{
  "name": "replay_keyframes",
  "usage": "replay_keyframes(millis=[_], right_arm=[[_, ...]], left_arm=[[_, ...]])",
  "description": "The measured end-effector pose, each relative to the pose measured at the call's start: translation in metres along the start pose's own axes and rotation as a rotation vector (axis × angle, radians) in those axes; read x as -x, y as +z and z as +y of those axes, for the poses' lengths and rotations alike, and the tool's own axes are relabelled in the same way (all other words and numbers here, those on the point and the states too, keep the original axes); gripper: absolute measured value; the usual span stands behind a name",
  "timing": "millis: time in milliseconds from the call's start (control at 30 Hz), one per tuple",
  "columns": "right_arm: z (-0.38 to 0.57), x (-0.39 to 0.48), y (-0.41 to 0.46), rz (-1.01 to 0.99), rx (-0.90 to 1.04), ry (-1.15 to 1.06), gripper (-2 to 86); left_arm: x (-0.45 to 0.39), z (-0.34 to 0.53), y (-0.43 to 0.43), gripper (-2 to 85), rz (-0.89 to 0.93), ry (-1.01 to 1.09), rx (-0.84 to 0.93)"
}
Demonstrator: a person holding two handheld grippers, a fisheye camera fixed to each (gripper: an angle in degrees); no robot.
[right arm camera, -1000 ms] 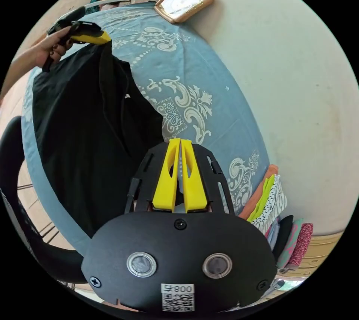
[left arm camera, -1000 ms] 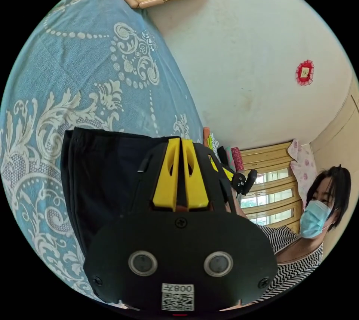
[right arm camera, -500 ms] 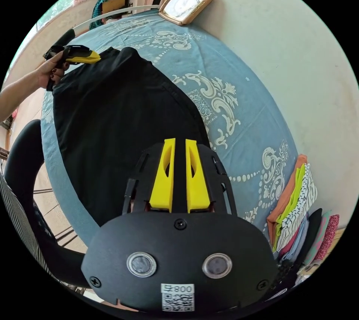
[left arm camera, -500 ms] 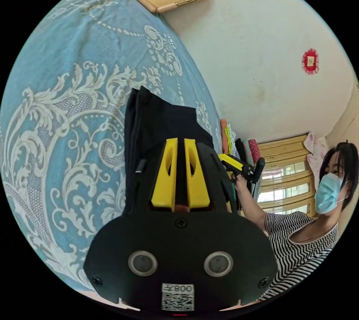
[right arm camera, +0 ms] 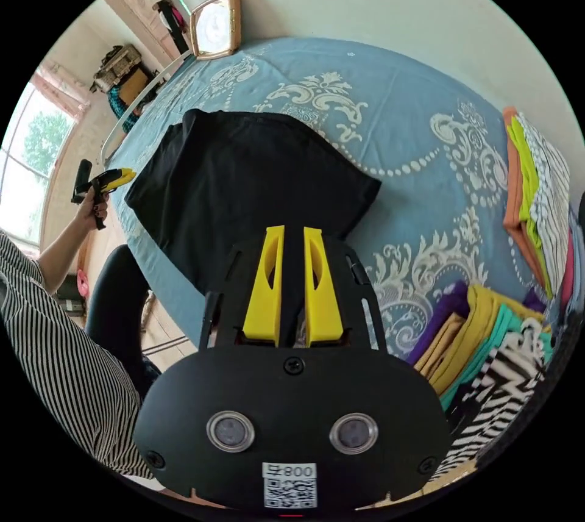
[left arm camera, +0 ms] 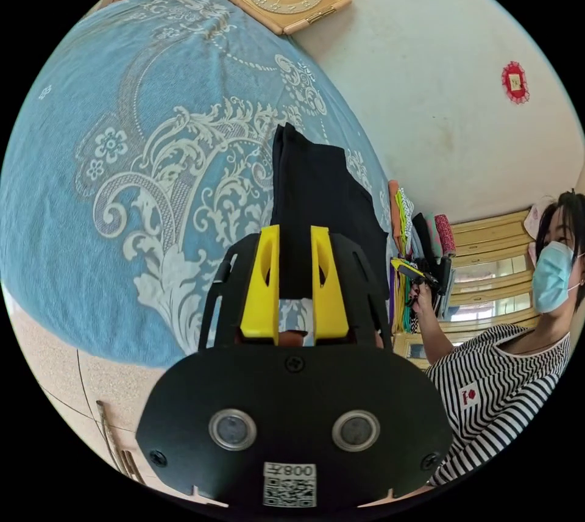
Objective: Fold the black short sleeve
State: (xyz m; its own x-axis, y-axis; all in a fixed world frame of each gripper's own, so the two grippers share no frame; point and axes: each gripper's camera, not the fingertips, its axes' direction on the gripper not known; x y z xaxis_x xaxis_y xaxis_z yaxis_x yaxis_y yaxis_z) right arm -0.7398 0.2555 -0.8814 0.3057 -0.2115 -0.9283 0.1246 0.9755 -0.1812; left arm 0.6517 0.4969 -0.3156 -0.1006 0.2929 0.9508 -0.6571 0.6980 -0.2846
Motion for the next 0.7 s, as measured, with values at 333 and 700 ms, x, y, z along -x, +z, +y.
replay_keyframes(millis=[333, 700], right_arm=[[0.097, -0.097, 0.066, -0.127, 0.054, 0.260, 7.6], [0.126, -0.144, 0.097, -0.246, 0.022, 0.253, 1.6]], left_arm=[[0.008, -0.005, -0.014, 2.1, -0.145, 0.010, 0.089], [0.009, -0.009, -0.069, 0.4, -0.085, 0.026, 0.057]])
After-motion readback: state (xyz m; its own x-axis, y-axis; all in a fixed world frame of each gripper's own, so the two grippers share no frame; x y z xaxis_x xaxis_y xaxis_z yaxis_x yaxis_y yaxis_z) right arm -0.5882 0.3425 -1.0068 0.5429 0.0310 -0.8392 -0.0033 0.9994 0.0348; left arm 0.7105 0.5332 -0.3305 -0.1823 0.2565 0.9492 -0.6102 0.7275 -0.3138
